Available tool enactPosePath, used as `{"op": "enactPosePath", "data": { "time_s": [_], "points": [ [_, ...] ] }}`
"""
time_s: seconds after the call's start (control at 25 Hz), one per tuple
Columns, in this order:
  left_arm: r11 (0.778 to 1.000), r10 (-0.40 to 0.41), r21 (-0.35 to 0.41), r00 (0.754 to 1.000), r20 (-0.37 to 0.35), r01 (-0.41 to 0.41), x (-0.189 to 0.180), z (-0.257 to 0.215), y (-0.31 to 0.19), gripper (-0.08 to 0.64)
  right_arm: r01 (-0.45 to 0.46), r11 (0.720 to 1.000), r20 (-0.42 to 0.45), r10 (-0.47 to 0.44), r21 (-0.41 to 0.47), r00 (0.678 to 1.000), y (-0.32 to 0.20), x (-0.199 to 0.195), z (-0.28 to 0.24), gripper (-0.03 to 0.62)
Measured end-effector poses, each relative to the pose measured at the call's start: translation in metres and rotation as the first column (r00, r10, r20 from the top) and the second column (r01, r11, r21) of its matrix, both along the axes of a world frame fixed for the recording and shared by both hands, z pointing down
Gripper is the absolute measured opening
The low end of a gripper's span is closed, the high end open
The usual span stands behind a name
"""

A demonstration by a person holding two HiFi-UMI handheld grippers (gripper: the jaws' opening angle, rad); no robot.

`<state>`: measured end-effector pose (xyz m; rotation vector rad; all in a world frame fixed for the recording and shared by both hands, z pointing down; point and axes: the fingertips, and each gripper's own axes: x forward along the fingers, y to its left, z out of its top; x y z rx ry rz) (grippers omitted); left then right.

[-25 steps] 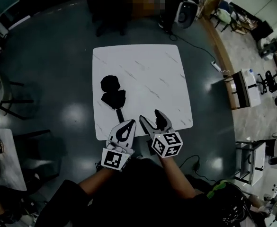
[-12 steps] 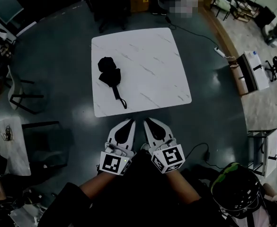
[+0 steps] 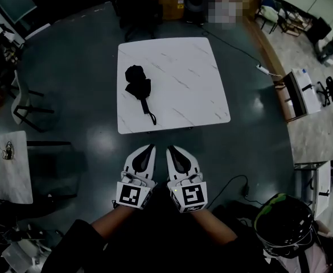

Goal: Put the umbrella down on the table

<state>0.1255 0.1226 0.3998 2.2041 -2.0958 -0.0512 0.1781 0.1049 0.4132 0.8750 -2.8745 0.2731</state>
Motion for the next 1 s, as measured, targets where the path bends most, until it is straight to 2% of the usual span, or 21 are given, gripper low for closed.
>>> {"op": "enactPosePath", "data": {
  "time_s": [0.08, 0.2, 0.36, 0.68, 1.0],
  "points": [
    [1.000, 0.010, 0.015, 1.000, 0.004, -0.011, -0.009, -0.003, 0.010, 0.006, -0.002, 1.000, 0.006, 0.002, 0.026, 1.000, 0.012, -0.012, -0.005, 0.035],
    [0.996, 0.029, 0.081, 0.999, -0.016, -0.028, -0.022, -0.017, 0.033, 0.008, -0.004, 0.998, 0.022, 0.002, 0.069, 1.000, 0.038, -0.033, -0.017, 0.032],
    [0.996, 0.008, 0.093, 1.000, -0.015, -0.006, -0.053, -0.026, 0.071, 0.008, -0.017, 0.992, 0.022, 0.015, 0.123, 1.000, 0.069, -0.061, -0.031, 0.029],
    [0.993, 0.016, 0.119, 0.999, -0.046, -0.010, -0.101, -0.030, 0.127, 0.008, 0.024, 0.993, -0.037, -0.020, 0.118, 0.999, 0.129, -0.113, -0.021, 0.028],
    [0.988, 0.029, 0.150, 0.999, -0.044, -0.022, -0.137, -0.033, 0.174, 0.006, -0.017, 0.990, -0.057, 0.025, 0.141, 0.998, 0.171, -0.145, -0.020, 0.023]
  ]
}}
